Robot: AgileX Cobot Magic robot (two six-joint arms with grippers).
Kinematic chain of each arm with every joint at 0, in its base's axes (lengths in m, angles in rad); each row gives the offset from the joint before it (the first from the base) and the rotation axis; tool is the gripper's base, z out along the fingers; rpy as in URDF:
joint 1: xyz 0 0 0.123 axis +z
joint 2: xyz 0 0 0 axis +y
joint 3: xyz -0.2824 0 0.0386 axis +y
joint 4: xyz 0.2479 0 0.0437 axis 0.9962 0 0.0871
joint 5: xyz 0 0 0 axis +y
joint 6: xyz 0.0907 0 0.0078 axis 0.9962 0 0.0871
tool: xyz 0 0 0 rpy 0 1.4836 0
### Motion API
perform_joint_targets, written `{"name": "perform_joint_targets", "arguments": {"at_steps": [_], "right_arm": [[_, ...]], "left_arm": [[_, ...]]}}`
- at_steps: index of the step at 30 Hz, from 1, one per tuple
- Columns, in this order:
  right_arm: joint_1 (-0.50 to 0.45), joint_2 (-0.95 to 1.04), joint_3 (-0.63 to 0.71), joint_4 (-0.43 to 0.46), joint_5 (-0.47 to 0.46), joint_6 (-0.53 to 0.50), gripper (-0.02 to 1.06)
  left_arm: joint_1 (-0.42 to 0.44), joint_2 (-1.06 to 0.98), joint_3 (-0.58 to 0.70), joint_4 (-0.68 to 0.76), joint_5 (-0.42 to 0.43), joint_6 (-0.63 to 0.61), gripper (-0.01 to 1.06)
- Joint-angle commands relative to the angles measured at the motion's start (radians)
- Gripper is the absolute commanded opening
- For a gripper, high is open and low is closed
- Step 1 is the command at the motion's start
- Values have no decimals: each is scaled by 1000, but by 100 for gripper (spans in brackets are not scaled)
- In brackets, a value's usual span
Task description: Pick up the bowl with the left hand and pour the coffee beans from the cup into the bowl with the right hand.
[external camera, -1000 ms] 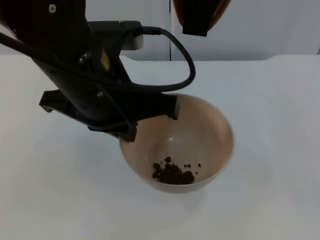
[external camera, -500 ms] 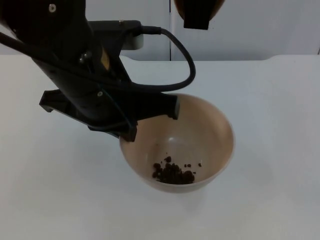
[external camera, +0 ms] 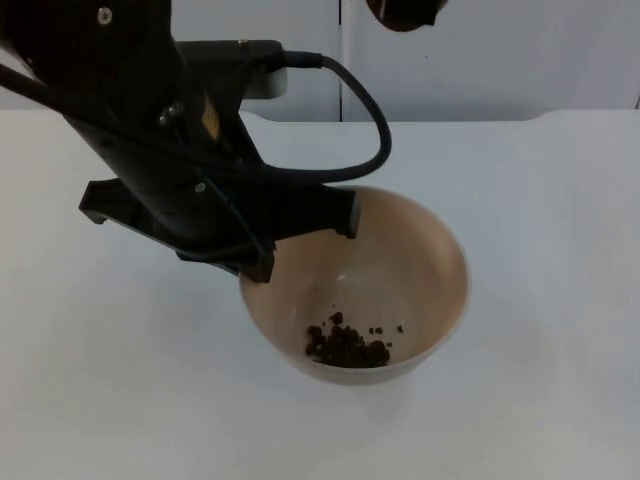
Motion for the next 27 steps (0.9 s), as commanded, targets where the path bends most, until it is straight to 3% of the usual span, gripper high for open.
{"name": "perform_joint_targets", "arguments": {"at_steps": [1, 8, 11, 13, 18, 27], "right_arm": [[4, -10, -3, 28, -1, 11, 0], [-30, -10, -3, 139, -1, 19, 0], [-85, -10, -3, 230, -1, 89, 0], [-102, -10, -3, 245, -1, 112, 0], [-168, -12, -3, 411, -1, 130, 0], [-242, -13, -3, 619, -69, 134, 0]], "left_arm": [[-4, -12, -4, -11, -12, -8, 0], [-4, -12, -4, -7, -12, -6, 0], [-4, -12, -4, 12, -12, -4, 0], [-4, -12, -4, 12, -12, -4, 0], [-4, -12, -4, 12, 15, -4, 0], [-4, -12, -4, 17, 40, -4, 0]]}}
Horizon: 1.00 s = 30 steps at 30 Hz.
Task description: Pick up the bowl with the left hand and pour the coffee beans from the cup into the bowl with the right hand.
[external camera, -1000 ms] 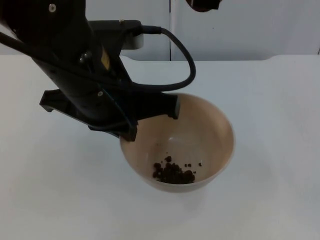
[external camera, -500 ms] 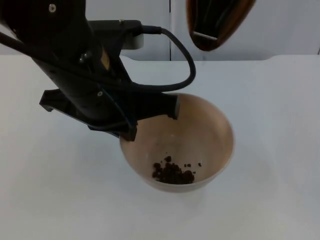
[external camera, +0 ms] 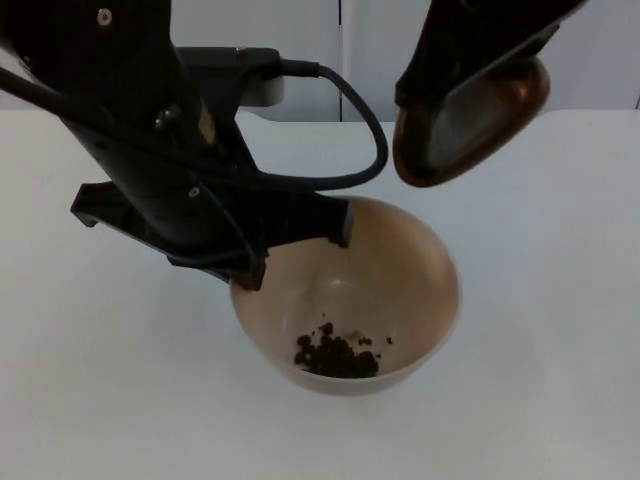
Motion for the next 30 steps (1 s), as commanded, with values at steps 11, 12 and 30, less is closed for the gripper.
{"name": "perform_joint_targets", "arguments": {"at_steps": [11, 12, 30], "right_arm": [[-137, -20, -3, 263, -125, -76, 0], [-152, -20, -3, 292, -128, -95, 0], [-354, -20, -3, 721, -176, -423, 0]], "left_arm": [[-4, -12, -4, 59, 34, 3, 0], [-4, -12, -4, 59, 36, 3, 0], [-4, -12, -4, 62, 22, 3, 0]]}}
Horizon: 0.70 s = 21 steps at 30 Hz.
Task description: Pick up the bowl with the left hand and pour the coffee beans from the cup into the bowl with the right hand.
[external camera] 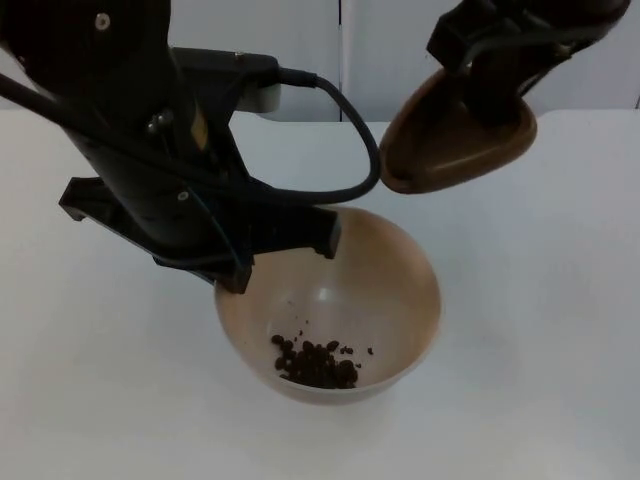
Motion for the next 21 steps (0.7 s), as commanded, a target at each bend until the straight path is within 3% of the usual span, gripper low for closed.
{"name": "perform_joint_targets", "arguments": {"at_steps": [1, 9, 21], "right_arm": [[-26, -13, -3, 81, -15, -68, 0], [-123, -13, -3, 208, 1, -174, 0], [-156, -13, -3, 233, 10, -225, 0]], "left_arm": [[-4, -12, -4, 5, -11, -5, 0], [-4, -12, -4, -4, -6, -8, 0], [-4, -12, -4, -17, -37, -8, 0]]}}
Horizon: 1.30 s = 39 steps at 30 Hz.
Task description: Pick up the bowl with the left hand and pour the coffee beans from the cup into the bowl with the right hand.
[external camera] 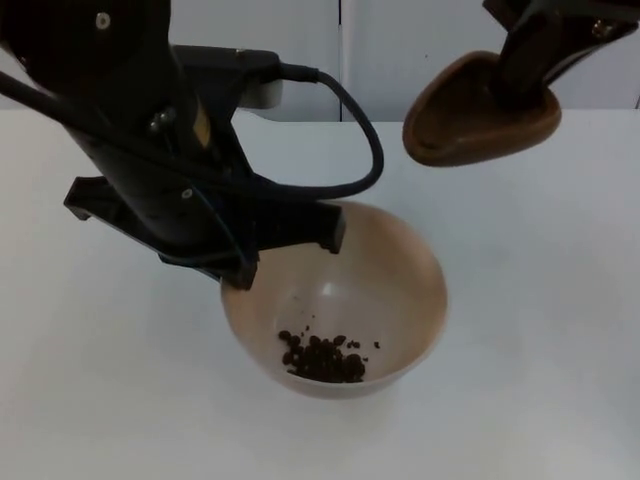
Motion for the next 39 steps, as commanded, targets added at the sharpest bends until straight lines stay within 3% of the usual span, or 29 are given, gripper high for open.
{"name": "perform_joint_targets", "arguments": {"at_steps": [1, 7, 12, 21, 27, 31, 39], "right_arm": [[-5, -13, -3, 11, 1, -14, 0], [-5, -13, -3, 9, 6, -18, 0], [-57, -13, 2, 28, 5, -18, 0], [-187, -13, 7, 31, 3, -11, 0], [-257, -13, 130, 61, -125, -11, 0], [-271, -13, 250, 61, -267, 13, 0], [-271, 8, 373, 88, -446, 39, 0]], "left_arm": [[-4, -12, -4, -11, -16, -8, 0], [6, -12, -4, -54, -15, 46, 0], [102, -12, -4, -340, -13, 332, 0], [238, -12, -4, -388, -24, 420, 0], [345, -11, -4, -455, -46, 522, 0], [409, 34, -4, -555, -48, 647, 0], [438, 151, -4, -587, -90, 717, 0]]}}
